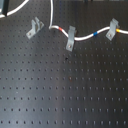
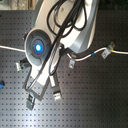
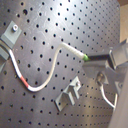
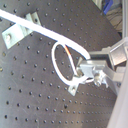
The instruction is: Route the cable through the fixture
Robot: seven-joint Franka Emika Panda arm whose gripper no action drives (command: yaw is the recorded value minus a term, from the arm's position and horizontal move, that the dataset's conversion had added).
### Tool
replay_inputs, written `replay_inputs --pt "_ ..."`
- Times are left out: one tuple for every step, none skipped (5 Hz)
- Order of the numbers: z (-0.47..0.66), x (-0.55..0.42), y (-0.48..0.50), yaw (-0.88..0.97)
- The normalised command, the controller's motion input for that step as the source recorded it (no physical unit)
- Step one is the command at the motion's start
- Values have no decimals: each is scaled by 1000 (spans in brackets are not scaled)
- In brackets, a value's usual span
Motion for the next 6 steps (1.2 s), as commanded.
replay_inputs --pt "21 0 0 0" --pt "416 -126 -209 323" --pt "346 -136 -210 351" --pt "263 -98 -121 443" --pt "192 -76 18 523" --pt "112 -70 86 651"
